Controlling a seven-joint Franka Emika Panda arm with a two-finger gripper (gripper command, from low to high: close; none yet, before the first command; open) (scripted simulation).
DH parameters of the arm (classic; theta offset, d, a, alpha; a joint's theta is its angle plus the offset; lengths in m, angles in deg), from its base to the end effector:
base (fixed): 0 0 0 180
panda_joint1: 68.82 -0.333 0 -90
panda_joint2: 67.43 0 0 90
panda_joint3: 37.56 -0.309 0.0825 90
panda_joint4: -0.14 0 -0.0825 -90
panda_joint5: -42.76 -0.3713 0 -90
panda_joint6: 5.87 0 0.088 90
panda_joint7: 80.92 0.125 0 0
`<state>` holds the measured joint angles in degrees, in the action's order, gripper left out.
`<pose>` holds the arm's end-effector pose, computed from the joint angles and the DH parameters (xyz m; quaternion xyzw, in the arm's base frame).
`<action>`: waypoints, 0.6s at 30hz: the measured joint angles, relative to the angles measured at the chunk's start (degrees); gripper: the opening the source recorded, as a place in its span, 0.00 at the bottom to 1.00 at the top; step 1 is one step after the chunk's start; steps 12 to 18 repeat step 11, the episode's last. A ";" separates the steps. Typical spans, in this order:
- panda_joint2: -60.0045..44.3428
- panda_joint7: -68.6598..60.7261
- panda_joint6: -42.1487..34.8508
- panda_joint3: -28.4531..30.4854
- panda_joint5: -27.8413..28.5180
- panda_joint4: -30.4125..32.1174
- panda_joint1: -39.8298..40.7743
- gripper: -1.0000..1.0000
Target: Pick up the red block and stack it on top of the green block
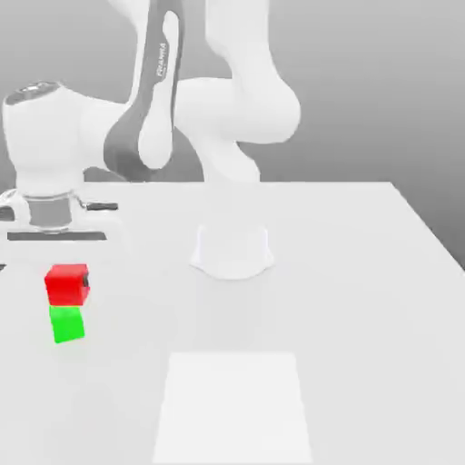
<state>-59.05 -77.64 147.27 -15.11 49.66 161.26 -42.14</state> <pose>0.2479 -0.2716 0.2303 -0.9204 0.3910 0.0002 0.0008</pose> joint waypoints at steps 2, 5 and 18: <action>-0.14 -1.84 0.39 1.61 0.56 0.21 1.45 0.00; -5.57 -5.68 5.42 2.08 -3.92 0.13 0.74 0.00; -13.41 -13.09 12.24 -1.66 -14.26 -0.25 2.10 1.00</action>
